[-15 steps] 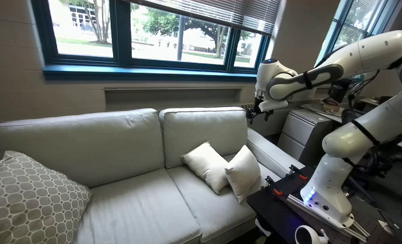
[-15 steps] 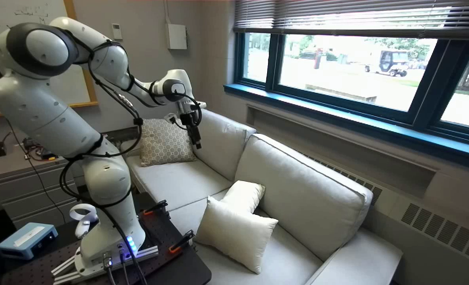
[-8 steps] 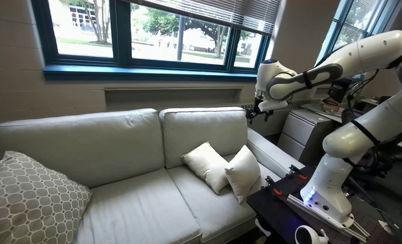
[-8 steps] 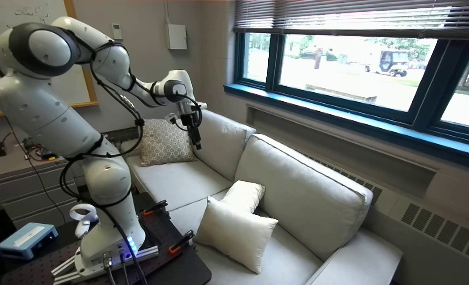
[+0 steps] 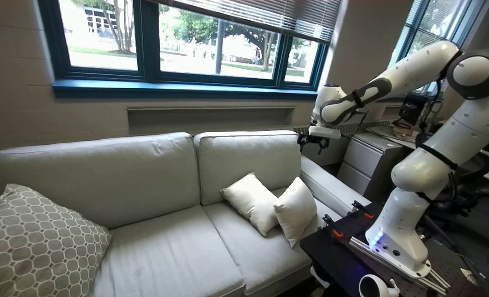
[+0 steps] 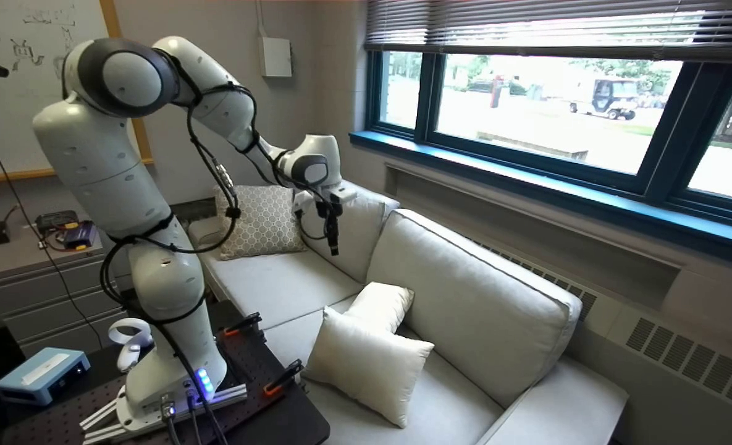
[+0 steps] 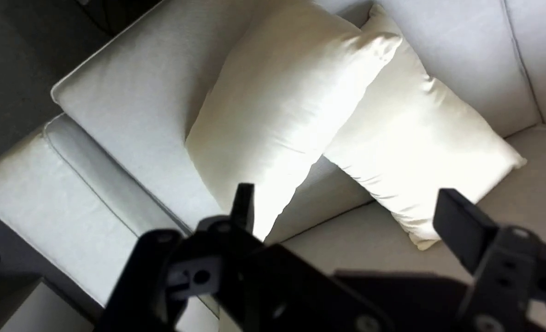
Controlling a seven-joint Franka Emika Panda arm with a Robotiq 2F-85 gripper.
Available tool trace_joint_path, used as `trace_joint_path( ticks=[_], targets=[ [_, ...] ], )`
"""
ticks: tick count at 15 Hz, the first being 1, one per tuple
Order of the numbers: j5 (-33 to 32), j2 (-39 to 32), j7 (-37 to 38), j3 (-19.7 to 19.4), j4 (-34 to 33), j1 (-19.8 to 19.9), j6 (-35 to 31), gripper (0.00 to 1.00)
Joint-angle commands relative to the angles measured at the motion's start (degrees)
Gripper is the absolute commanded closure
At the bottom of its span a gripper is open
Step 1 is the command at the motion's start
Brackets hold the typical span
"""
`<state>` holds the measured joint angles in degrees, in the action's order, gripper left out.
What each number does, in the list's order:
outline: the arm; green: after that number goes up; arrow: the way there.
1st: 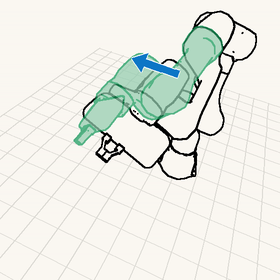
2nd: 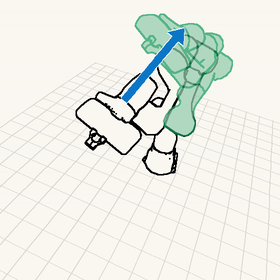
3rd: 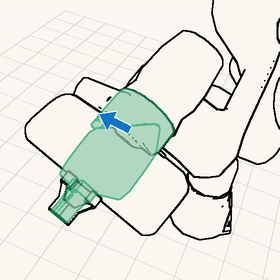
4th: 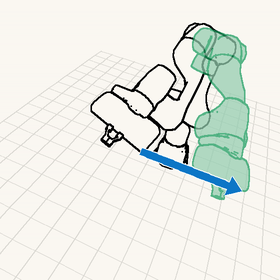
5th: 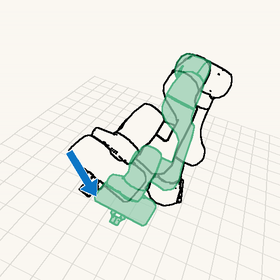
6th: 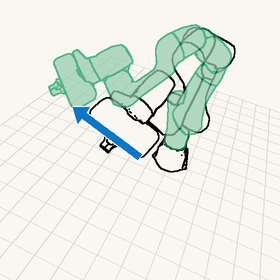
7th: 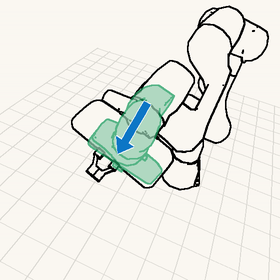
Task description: Arrange the two small pillows against the right armrest of the sofa
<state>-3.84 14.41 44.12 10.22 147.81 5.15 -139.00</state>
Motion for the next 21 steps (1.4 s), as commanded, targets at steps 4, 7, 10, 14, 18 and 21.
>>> trace_joint_path(
  ticks=[4, 7, 10, 14, 18, 21],
  targets=[
    [9.1, -16.6, 1.0, -10.6, -3.2, 2.2, -13.3, 0.0],
    [16.5, -24.7, 0.9, -13.6, -4.1, 2.0, -18.9, 0.0],
    [19.9, -24.5, -1.7, -14.9, -2.8, 0.8, -18.5, 0.0],
    [22.0, -27.1, -2.0, -14.8, -4.5, 0.8, -18.8, 0.0],
    [19.3, -29.4, 3.5, -17.1, -6.3, -1.8, -19.8, 0.0],
    [18.4, -34.8, 9.8, -19.0, -10.4, -4.6, -21.2, 0.0]
  ],
)
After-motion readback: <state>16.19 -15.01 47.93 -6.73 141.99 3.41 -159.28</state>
